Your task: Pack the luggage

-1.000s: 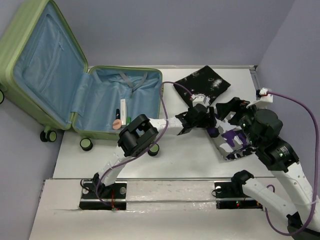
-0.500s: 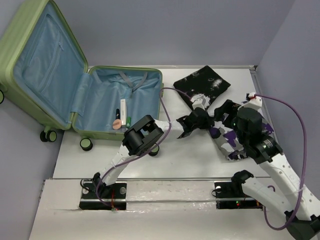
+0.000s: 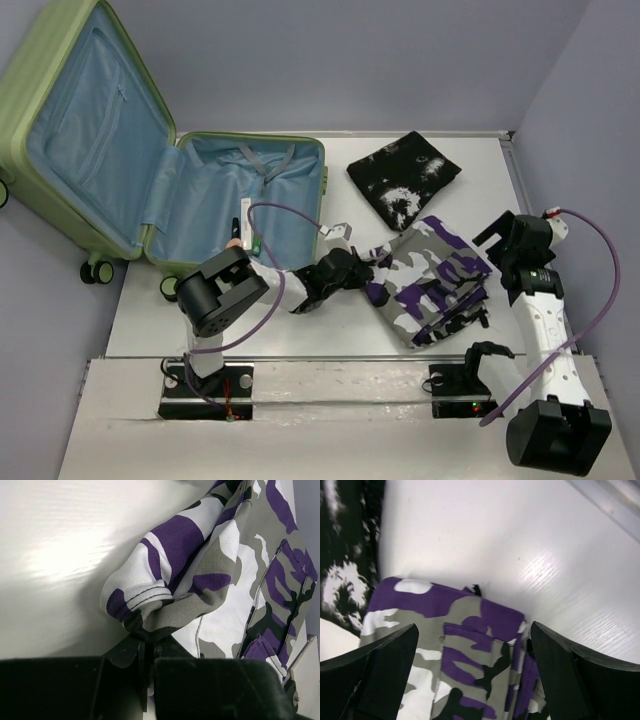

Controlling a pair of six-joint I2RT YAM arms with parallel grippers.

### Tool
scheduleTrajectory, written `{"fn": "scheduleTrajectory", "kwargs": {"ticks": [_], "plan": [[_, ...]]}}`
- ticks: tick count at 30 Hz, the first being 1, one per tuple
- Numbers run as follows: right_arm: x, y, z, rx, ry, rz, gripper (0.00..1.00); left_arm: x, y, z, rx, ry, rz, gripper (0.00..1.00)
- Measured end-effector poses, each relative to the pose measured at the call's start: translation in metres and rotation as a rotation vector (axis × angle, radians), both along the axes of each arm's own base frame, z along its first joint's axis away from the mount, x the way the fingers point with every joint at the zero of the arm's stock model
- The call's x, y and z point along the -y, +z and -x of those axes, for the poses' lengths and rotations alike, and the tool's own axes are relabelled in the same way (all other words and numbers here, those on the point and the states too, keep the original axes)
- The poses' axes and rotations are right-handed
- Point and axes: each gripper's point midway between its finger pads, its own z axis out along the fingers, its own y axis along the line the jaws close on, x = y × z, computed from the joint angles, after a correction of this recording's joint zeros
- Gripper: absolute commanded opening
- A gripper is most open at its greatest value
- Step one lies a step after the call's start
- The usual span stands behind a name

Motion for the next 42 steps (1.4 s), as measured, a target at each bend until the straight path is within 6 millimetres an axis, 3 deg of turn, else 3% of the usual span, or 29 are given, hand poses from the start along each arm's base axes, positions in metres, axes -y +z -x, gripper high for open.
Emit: {"fn": "scheduleTrajectory", "kwargs": {"ticks": [6, 11, 15, 25, 33, 38, 40, 42], "plan": [[-0.021, -0.035, 0.011, -0.103, 0.060, -0.129, 1.00, -0.050, -0.001, 0.008, 0.008, 0.074, -0.023, 0.06], [-0.050, -0.064, 0.033, -0.191, 0.115, -0.279, 1.00, -0.068, 0.005, 0.017, 0.010, 0.068, 0.012, 0.06], [-0.059, -0.067, 0.043, -0.260, 0.130, -0.327, 1.00, -0.080, 0.011, 0.025, 0.012, 0.061, 0.036, 0.06], [-0.080, -0.081, 0.052, -0.373, 0.204, -0.421, 1.00, -0.078, 0.015, 0.024, 0.016, 0.053, 0.048, 0.06], [-0.095, -0.115, 0.071, -0.589, 0.242, -0.367, 1.00, -0.062, 0.006, -0.008, 0.030, 0.096, 0.032, 0.06], [-0.109, -0.121, 0.080, -0.665, 0.286, -0.283, 1.00, -0.059, 0.010, -0.013, 0.048, 0.101, 0.032, 0.06], [-0.113, -0.126, 0.081, -0.694, 0.278, -0.276, 0.94, -0.058, 0.013, -0.014, 0.055, 0.099, 0.031, 0.06], [-0.115, -0.133, 0.081, -0.713, 0.255, -0.289, 0.94, -0.056, 0.014, -0.016, 0.057, 0.098, 0.031, 0.06]]}}
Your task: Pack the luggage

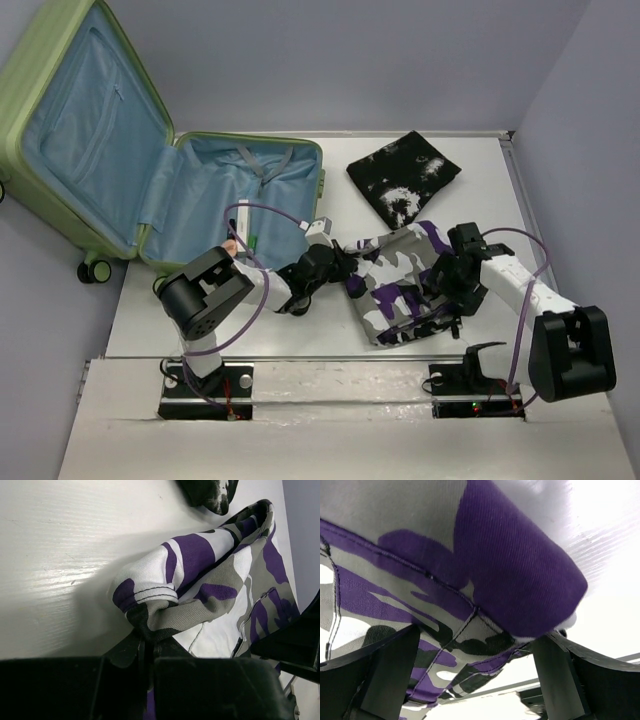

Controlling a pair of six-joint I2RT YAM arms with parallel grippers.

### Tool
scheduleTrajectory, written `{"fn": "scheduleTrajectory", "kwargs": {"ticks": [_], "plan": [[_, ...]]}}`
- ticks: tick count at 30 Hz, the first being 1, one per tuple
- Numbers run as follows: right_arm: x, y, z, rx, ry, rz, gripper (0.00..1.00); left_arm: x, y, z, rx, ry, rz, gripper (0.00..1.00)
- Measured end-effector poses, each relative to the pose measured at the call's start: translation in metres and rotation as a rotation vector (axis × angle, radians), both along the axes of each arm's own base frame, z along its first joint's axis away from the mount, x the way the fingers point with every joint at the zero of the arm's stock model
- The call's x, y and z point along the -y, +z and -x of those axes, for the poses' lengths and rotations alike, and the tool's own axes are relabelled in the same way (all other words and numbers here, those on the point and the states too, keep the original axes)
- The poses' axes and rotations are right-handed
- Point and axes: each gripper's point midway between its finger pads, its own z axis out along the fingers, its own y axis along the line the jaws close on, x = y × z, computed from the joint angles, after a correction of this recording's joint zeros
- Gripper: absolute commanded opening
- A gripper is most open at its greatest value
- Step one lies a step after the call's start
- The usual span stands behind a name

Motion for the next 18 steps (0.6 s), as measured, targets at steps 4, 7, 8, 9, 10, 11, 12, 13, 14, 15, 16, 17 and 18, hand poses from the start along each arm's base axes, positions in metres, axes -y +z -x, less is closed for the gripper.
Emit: {"fn": "scheduleTrajectory", "kwargs": {"ticks": [4, 7, 8, 9, 10, 11, 12, 13, 14, 15, 16, 17, 18], "plan": [[-0.003, -0.004, 0.001, 0.006, -0.033, -0.005, 0.71, 0.004, -0.002, -0.003, 0.003, -0.001, -0.016, 0.06], [-0.005, -0.004, 0.004, 0.033, -0.054, -0.024, 0.63, 0.008, -0.002, -0.007, 0.014, -0.001, -0.025, 0.06], [-0.006, -0.004, 0.005, 0.039, -0.056, -0.031, 0.62, 0.009, -0.001, -0.009, 0.017, -0.001, -0.027, 0.06], [-0.008, -0.004, 0.004, 0.044, -0.060, -0.043, 0.68, 0.010, -0.001, -0.010, 0.022, -0.002, -0.031, 0.06], [-0.011, -0.005, 0.004, 0.044, -0.064, -0.057, 0.74, 0.011, 0.000, -0.011, 0.025, -0.002, -0.032, 0.06], [-0.012, -0.007, 0.004, 0.037, -0.069, -0.061, 0.78, 0.012, 0.001, -0.011, 0.026, -0.002, -0.034, 0.06], [-0.014, -0.007, 0.004, 0.033, -0.070, -0.074, 0.80, 0.011, 0.001, -0.012, 0.029, 0.000, -0.042, 0.06], [-0.016, -0.007, 0.004, 0.031, -0.066, -0.087, 0.81, 0.012, 0.002, -0.014, 0.034, 0.002, -0.045, 0.06], [-0.020, -0.007, 0.003, 0.026, -0.061, -0.107, 0.81, 0.012, 0.002, -0.015, 0.037, 0.003, -0.049, 0.06], [-0.022, -0.007, 0.003, 0.024, -0.060, -0.114, 0.78, 0.013, 0.004, -0.017, 0.042, 0.005, -0.054, 0.06], [-0.023, -0.007, 0.003, 0.024, -0.057, -0.122, 0.76, 0.013, 0.005, -0.018, 0.045, 0.006, -0.055, 0.06], [-0.025, -0.008, 0.003, 0.020, -0.056, -0.130, 0.73, 0.014, 0.007, -0.019, 0.051, 0.007, -0.061, 0.06], [-0.026, -0.008, 0.003, 0.016, -0.056, -0.136, 0.72, 0.014, 0.007, -0.020, 0.054, 0.007, -0.064, 0.06]]}}
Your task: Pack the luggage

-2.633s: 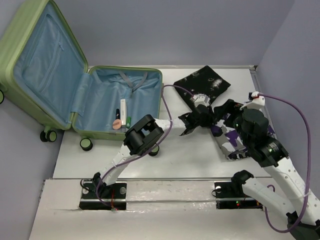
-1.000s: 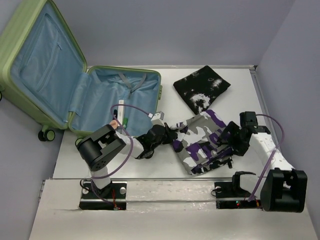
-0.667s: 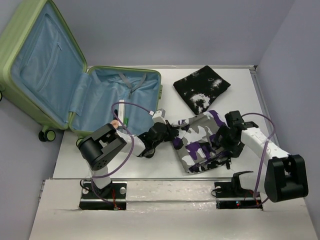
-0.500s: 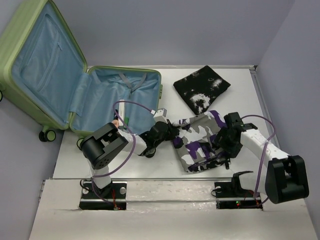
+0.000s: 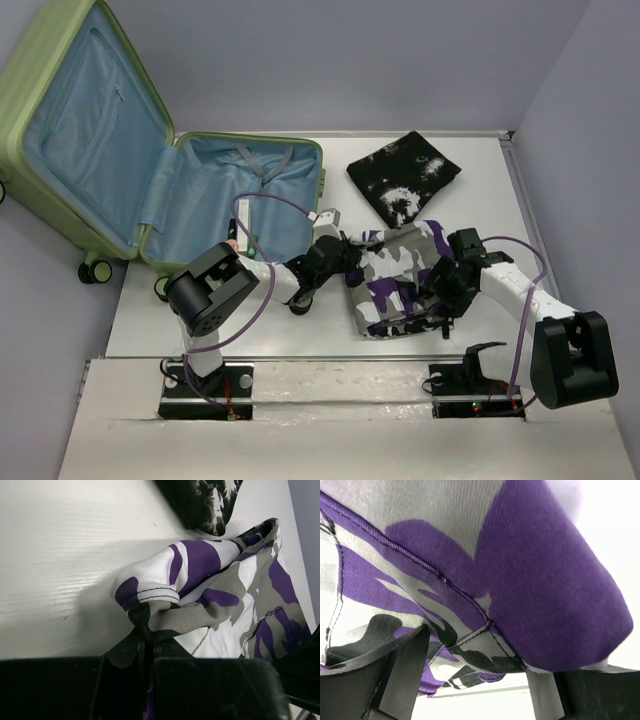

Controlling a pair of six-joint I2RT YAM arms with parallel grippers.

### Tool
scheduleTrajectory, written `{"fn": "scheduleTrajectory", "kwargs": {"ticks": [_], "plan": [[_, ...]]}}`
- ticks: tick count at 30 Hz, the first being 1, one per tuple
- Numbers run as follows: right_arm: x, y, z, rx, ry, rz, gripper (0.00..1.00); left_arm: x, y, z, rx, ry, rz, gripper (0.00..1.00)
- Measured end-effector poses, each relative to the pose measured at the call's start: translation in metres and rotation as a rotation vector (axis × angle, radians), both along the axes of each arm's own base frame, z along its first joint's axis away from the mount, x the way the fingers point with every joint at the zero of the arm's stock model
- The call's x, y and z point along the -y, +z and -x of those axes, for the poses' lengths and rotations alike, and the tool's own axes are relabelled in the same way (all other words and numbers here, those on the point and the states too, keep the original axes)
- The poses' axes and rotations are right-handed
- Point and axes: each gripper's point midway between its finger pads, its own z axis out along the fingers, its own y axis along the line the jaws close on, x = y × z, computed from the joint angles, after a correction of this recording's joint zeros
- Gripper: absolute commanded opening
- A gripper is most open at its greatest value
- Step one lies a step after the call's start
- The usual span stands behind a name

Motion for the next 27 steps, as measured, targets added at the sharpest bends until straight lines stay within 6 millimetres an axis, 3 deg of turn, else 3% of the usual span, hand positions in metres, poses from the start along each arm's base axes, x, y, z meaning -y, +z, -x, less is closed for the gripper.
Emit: {"fn": "scheduleTrajectory", "kwargs": {"ticks": [2, 4, 10, 13, 21, 25, 27], "plan": [[-0.003, -0.001, -0.001, -0.007, -0.004, -0.018, 0.62, -0.001, 0.000, -0.002, 0.007, 0.002, -0.012, 0.06], [-0.007, -0.003, -0.003, -0.016, -0.018, -0.038, 0.60, -0.002, 0.000, -0.003, 0.013, 0.007, -0.022, 0.06], [-0.017, -0.006, -0.010, -0.034, -0.030, -0.091, 0.20, -0.009, -0.002, -0.008, 0.036, 0.034, -0.062, 0.06], [-0.020, -0.005, -0.015, 0.012, -0.045, -0.116, 0.08, -0.010, -0.001, -0.009, 0.043, 0.036, -0.072, 0.06], [-0.021, 0.016, -0.019, 0.243, 0.005, -0.143, 0.07, -0.009, 0.016, -0.004, 0.059, 0.011, -0.061, 0.06], [-0.020, 0.034, -0.019, 0.340, 0.050, -0.136, 0.07, 0.000, 0.039, 0.008, 0.085, -0.033, -0.032, 0.06], [-0.020, 0.043, -0.019, 0.378, 0.068, -0.138, 0.07, 0.008, 0.059, 0.019, 0.103, -0.076, 0.003, 0.06]]}}
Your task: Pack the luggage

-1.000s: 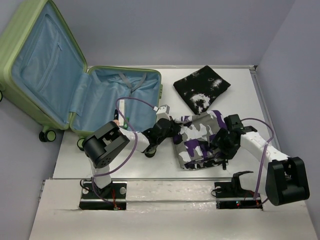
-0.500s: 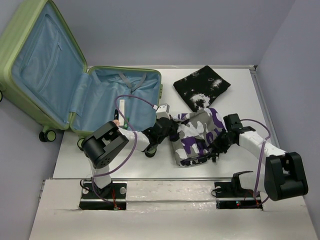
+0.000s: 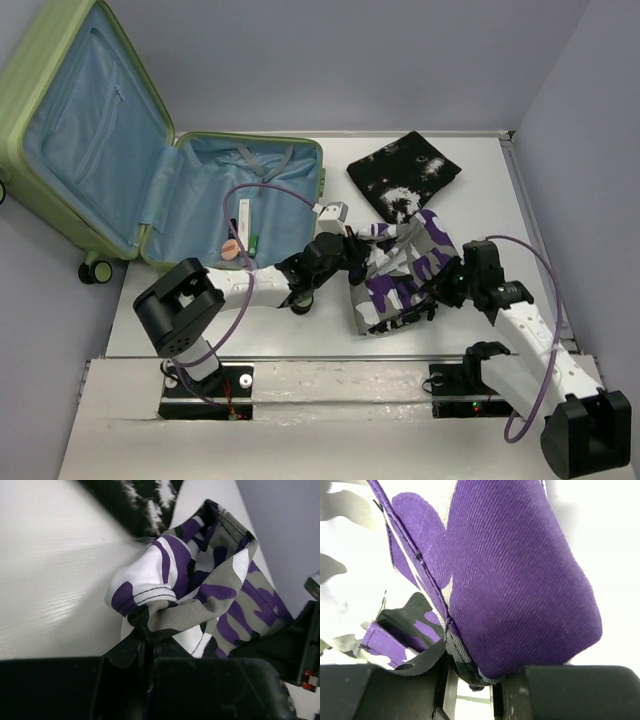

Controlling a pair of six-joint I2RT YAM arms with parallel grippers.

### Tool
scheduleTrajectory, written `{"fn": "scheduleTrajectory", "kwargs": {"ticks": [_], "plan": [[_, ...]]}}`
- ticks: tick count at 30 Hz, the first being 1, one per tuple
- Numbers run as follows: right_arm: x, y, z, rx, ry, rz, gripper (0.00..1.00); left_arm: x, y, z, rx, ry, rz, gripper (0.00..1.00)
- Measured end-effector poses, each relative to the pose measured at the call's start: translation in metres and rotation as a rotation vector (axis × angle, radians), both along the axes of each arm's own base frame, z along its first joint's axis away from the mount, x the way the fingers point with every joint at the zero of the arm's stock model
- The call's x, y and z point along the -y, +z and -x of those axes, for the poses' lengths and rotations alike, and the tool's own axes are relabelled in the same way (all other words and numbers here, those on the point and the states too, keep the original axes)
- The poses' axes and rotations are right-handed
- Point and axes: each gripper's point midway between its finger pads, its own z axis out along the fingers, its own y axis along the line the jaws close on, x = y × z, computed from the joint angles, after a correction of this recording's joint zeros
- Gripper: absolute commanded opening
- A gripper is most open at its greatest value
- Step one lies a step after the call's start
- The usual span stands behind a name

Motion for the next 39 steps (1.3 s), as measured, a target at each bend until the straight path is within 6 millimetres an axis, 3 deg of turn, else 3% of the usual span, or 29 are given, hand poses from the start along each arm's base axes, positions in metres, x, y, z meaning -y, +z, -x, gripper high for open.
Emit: {"fn": "scheduleTrajectory", "kwargs": {"ticks": [4, 10, 15, 18, 24, 25, 26, 27, 28, 29, 30, 32, 34, 36, 39], "plan": [[-0.002, 0.024, -0.001, 0.077, 0.027, -0.003, 0.07, 0.009, 0.034, 0.009, 0.029, -0.052, 0.047, 0.06], [-0.006, 0.079, -0.022, 0.234, 0.052, -0.018, 0.07, 0.014, 0.088, -0.001, 0.091, -0.067, 0.113, 0.06], [-0.022, 0.111, -0.043, 0.314, 0.095, -0.080, 0.07, -0.016, 0.117, -0.029, 0.100, -0.032, 0.156, 0.06], [-0.048, 0.127, -0.066, 0.348, 0.152, -0.119, 0.07, -0.055, 0.139, -0.053, 0.102, 0.044, 0.154, 0.06], [-0.150, 0.166, -0.140, 0.438, 0.344, -0.194, 0.07, -0.174, 0.201, -0.090, 0.175, 0.307, 0.162, 0.06], [-0.171, 0.172, -0.153, 0.460, 0.379, -0.210, 0.07, -0.211, 0.210, -0.095, 0.195, 0.400, 0.158, 0.23], [-0.199, 0.179, -0.169, 0.483, 0.424, -0.227, 0.07, -0.230, 0.212, -0.096, 0.197, 0.452, 0.149, 0.38], [-0.217, 0.181, -0.177, 0.497, 0.454, -0.240, 0.12, -0.255, 0.217, -0.096, 0.207, 0.516, 0.141, 0.52], [-0.235, 0.182, -0.182, 0.503, 0.484, -0.251, 0.23, -0.285, 0.217, -0.095, 0.217, 0.590, 0.122, 0.81], [-0.261, 0.183, -0.189, 0.506, 0.528, -0.254, 0.50, -0.306, 0.214, -0.092, 0.209, 0.651, 0.112, 0.91], [-0.275, 0.183, -0.194, 0.511, 0.551, -0.253, 0.61, -0.332, 0.212, -0.088, 0.212, 0.724, 0.091, 0.97], [-0.311, 0.172, -0.206, 0.499, 0.609, -0.232, 0.80, -0.378, 0.204, -0.077, 0.203, 0.864, 0.070, 0.99], [-0.340, 0.158, -0.215, 0.488, 0.656, -0.205, 0.90, -0.408, 0.193, -0.063, 0.188, 0.962, 0.035, 0.99], [-0.353, 0.137, -0.218, 0.464, 0.688, -0.167, 0.97, -0.413, 0.186, -0.052, 0.173, 0.980, 0.012, 0.99], [-0.343, 0.112, -0.212, 0.395, 0.698, -0.089, 0.99, -0.414, 0.186, -0.043, 0.172, 0.980, -0.018, 0.99]]}}
